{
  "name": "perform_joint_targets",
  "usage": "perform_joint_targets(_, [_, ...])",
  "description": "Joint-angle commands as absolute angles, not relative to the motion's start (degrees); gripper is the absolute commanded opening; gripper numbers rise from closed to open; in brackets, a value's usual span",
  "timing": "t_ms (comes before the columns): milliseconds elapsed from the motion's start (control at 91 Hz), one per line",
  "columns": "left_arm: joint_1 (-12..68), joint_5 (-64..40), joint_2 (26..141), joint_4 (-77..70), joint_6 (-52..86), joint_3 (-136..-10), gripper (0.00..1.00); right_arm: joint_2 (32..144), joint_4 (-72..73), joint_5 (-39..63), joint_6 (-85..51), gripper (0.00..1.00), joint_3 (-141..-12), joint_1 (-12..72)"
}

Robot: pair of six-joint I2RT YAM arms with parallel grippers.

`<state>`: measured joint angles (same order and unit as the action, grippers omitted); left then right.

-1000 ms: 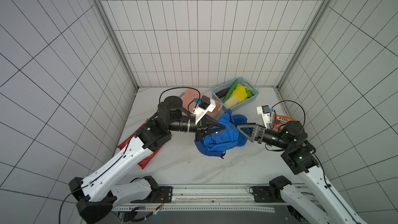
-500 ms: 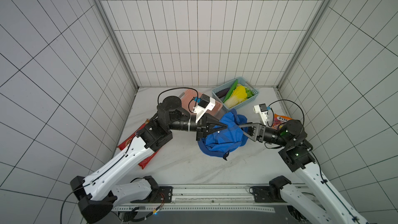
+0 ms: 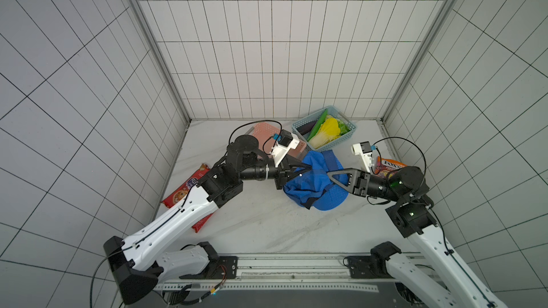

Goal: Turn the baseball cap inside out
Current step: Turn over the baseball cap.

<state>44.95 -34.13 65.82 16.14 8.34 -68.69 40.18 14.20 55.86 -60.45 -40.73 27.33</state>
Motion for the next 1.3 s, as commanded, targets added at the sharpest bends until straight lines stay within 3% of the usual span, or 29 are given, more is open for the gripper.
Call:
perform_joint_targets(0, [44.8, -24.3, 63.8, 16.6, 9.2, -66.6, 0.17, 38.8, 13.2, 53.1, -58.5, 0.00, -41.9, 26.8])
perform_joint_targets(55, [44.8, -21.2, 62.7, 17.1, 9.5, -65.7, 0.42, 38.4, 11.7, 51.3, -57.0, 0.00, -41.9, 26.8])
perform_joint_targets(110, [44.8, -18.0, 61.4, 17.8, 9.6, -64.9, 0.56, 37.9, 9.6, 49.1, -55.3, 0.00, -41.8, 26.8])
perform_joint_targets(176, [44.8, -15.0, 59.2, 18.1, 8.6, -63.8, 0.66, 37.1, 5.7, 45.7, -53.2, 0.00, -41.9, 26.8])
perform_joint_targets(330, [46.8, -10.9, 53.8, 16.0, 3.0, -60.8, 0.72, 37.0, -0.4, 37.1, -52.2, 0.00, -41.3, 26.8])
perform_joint_targets(440, [53.3, -6.7, 52.9, 14.9, -4.3, -59.6, 0.75, 38.5, -0.3, 35.9, -53.9, 0.00, -40.7, 26.9])
perform_joint_targets(572, [62.7, 0.6, 56.9, 14.2, -11.3, -60.0, 0.81, 40.3, 1.1, 36.0, -55.5, 0.00, -40.7, 27.3])
perform_joint_targets(704, [65.2, 1.6, 63.3, 14.1, -11.4, -62.7, 0.89, 41.0, 1.3, 36.0, -55.6, 0.00, -41.5, 28.4])
perform_joint_targets(1000, [65.5, 3.3, 70.7, 10.7, -11.4, -64.6, 0.89, 40.4, 1.8, 37.8, -56.0, 0.00, -41.9, 30.3])
perform_joint_targets(1121, [65.5, 5.1, 71.9, 10.1, -11.1, -65.0, 0.81, 41.0, 3.5, 39.6, -56.5, 0.05, -41.8, 30.8])
perform_joint_targets(1286, [65.4, 6.0, 72.9, 9.9, -10.8, -65.0, 0.59, 42.1, 5.4, 42.3, -57.0, 0.12, -41.9, 31.5])
